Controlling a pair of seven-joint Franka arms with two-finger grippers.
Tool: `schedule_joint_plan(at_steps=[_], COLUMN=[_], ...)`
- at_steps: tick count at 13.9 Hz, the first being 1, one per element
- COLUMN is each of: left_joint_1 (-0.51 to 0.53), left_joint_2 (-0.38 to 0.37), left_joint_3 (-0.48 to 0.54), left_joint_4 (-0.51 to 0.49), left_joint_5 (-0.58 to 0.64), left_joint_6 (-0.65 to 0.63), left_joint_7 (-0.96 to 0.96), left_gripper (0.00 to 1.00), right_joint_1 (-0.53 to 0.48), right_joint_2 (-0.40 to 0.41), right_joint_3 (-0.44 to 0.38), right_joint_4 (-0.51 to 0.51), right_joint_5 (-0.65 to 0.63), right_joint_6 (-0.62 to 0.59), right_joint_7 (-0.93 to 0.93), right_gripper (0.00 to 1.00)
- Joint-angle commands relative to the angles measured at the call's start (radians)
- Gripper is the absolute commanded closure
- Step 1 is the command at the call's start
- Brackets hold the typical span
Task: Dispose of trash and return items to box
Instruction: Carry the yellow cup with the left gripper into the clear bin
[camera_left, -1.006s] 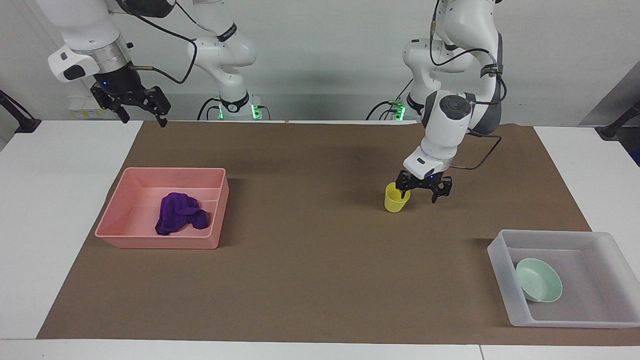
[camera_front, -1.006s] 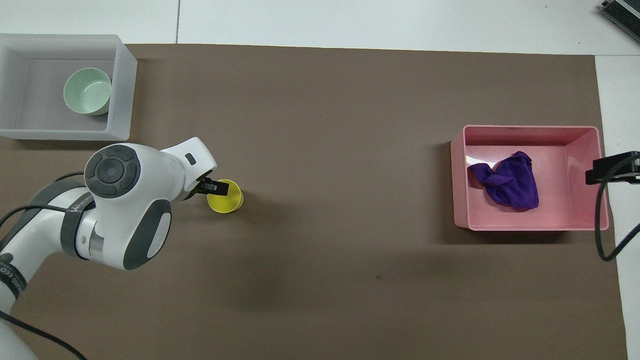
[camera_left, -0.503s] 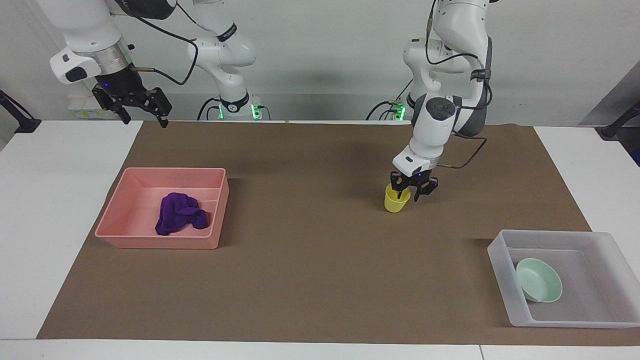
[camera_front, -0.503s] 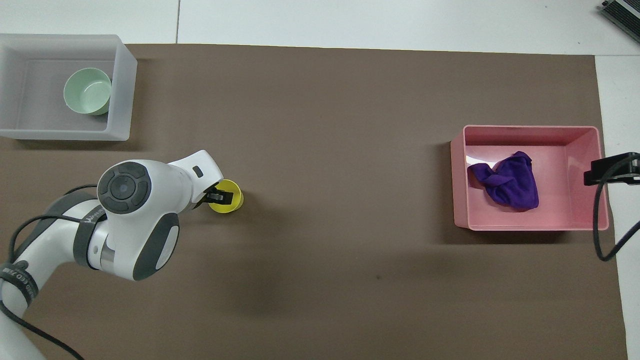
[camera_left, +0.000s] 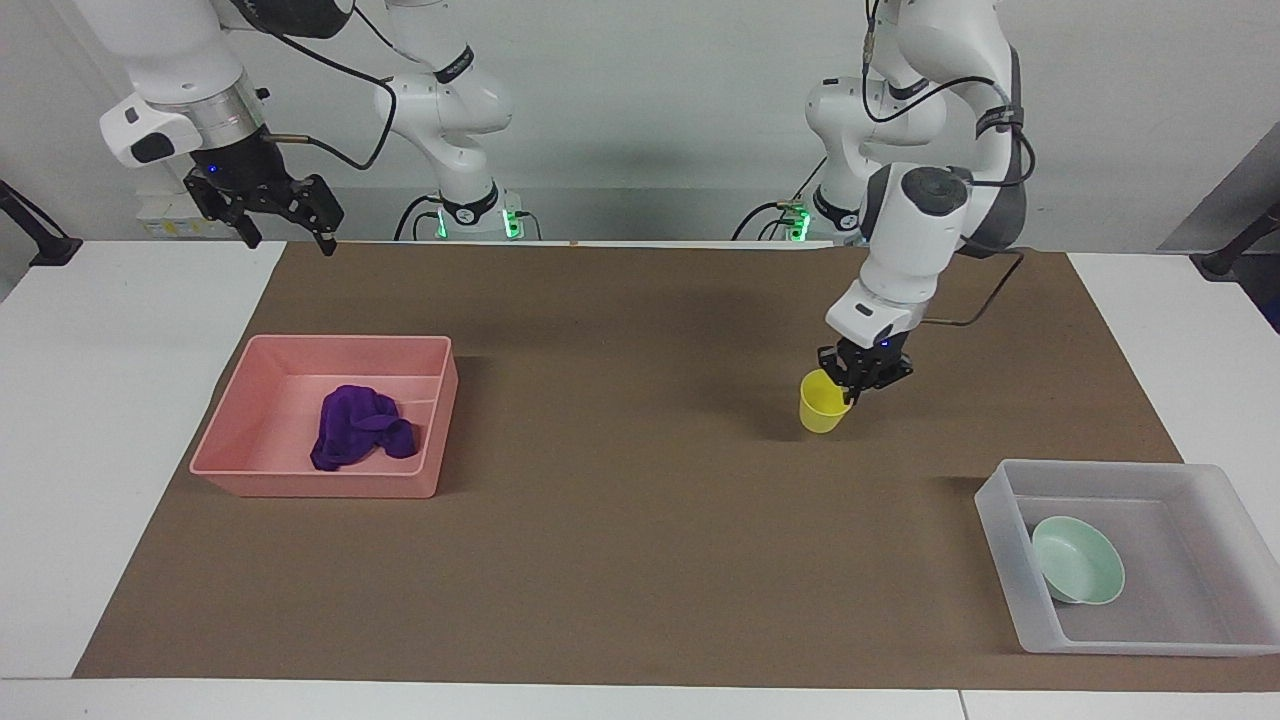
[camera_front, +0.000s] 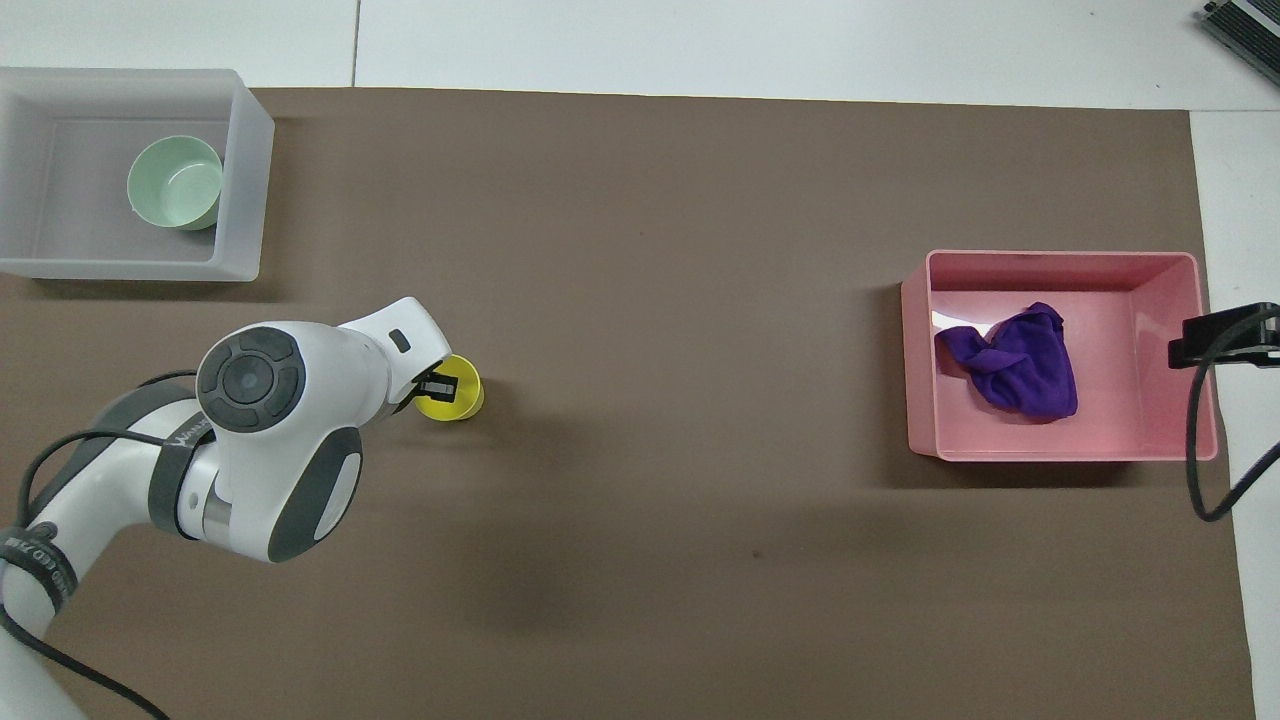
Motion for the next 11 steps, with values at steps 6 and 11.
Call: schedule_joint_plan(at_steps=[6,11], left_joint_1=[0.311,0.42], left_joint_2=[0.115,0.166], left_joint_3=[-0.004,-0.005], left_joint_4=[0.25,0.272], left_joint_5=[0.002,-0.064], left_joint_6=[-0.053,0.021], left_joint_7=[0.259,0.364], left_gripper=[1.0,1.0], right_joint_1=[-0.003,-0.003], right_joint_2=[-0.031,-0.031], right_joint_3=[0.006,0.006], right_joint_4=[-0.036,-0.036], right_joint_5=[0.008,0.008], right_joint_6=[0.014,0.014], right_joint_7=[0.006,0.006], right_gripper=[0.0,0.0])
